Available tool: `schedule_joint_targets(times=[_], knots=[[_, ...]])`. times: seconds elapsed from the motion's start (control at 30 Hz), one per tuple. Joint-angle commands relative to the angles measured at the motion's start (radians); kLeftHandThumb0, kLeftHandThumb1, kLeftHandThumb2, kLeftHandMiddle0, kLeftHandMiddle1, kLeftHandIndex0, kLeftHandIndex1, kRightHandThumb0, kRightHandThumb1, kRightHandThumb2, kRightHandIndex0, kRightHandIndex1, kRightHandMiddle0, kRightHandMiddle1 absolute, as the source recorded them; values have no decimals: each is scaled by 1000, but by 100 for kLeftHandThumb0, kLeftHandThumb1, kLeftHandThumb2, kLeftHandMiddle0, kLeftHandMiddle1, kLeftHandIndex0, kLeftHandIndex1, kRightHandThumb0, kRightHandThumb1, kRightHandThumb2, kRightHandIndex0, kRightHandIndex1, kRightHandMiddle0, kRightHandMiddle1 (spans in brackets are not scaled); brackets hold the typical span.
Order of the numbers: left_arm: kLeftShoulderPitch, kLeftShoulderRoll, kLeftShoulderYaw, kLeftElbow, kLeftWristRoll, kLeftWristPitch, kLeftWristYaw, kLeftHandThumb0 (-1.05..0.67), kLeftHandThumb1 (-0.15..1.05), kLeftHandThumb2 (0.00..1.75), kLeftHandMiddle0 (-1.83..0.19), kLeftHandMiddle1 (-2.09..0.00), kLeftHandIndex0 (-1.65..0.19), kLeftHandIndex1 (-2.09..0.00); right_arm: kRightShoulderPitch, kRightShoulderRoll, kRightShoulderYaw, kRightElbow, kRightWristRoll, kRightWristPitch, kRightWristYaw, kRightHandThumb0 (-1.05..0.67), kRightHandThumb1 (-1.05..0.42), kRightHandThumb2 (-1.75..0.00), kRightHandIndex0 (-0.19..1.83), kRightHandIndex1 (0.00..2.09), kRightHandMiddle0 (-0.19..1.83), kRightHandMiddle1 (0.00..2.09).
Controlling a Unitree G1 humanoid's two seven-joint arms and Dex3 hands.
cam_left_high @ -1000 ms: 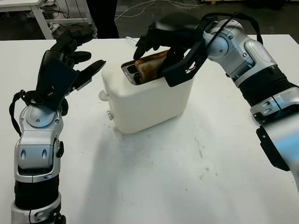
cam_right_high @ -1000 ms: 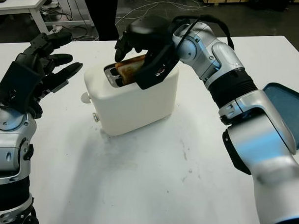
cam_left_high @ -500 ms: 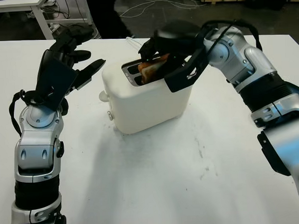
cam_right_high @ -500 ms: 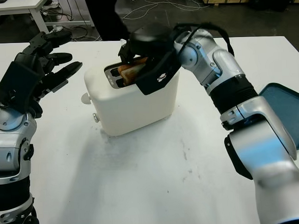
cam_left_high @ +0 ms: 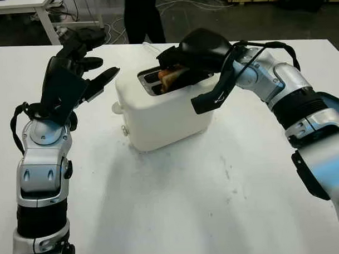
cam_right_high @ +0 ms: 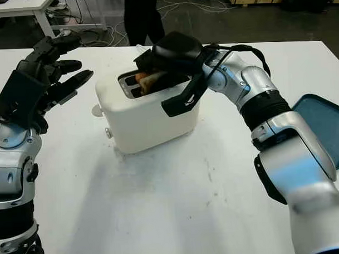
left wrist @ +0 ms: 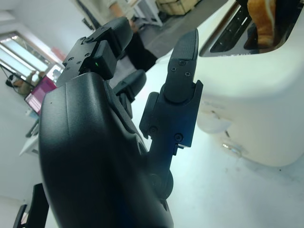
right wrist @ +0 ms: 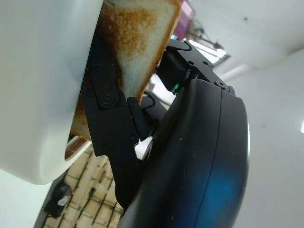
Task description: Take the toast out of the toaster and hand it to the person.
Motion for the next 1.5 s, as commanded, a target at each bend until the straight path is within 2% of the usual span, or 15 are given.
schedule_joint_targets(times=[0.0,0.4,0.63,0.87,0.93,1.2,1.27,1.47], knots=[[15,-1,6,-10,-1,2,6,-39,92,4,-6,-102,-22,-59,-82,1,-67,10,66,57,-1,-46,-92,-44,109,175,79,175],[12,-2,5,-10,-2,9,5,-37,92,4,-7,-100,-23,-58,-290,-58,-258,105,246,152,31,-48,-92,-45,108,175,81,175],[12,0,3,-10,3,10,7,-37,92,4,-7,-100,-23,-57,-331,-76,-272,240,234,197,-93,-48,-92,-46,110,175,83,175],[13,8,0,-3,9,-2,5,-38,92,4,-8,-100,-24,-57,-285,-42,-293,403,264,329,-170,-49,-92,-45,109,175,78,175],[13,6,4,-9,5,10,6,-37,92,4,-6,-99,-23,-56,-259,-30,-318,423,292,375,-184,-47,-92,-44,104,175,70,175],[16,8,5,-11,7,13,5,-39,92,4,-6,-97,-23,-54,-161,-14,-435,453,403,429,-237,-38,-92,-41,91,175,61,175],[16,6,6,-10,3,11,4,-38,92,4,-6,-96,-23,-53,-137,-18,-456,458,417,424,-247,-30,-92,-42,89,175,63,175],[21,7,8,-6,1,-1,1,-38,92,5,-7,-97,-24,-53,-74,4,-512,465,453,440,-341,-22,-92,-37,72,175,43,170]])
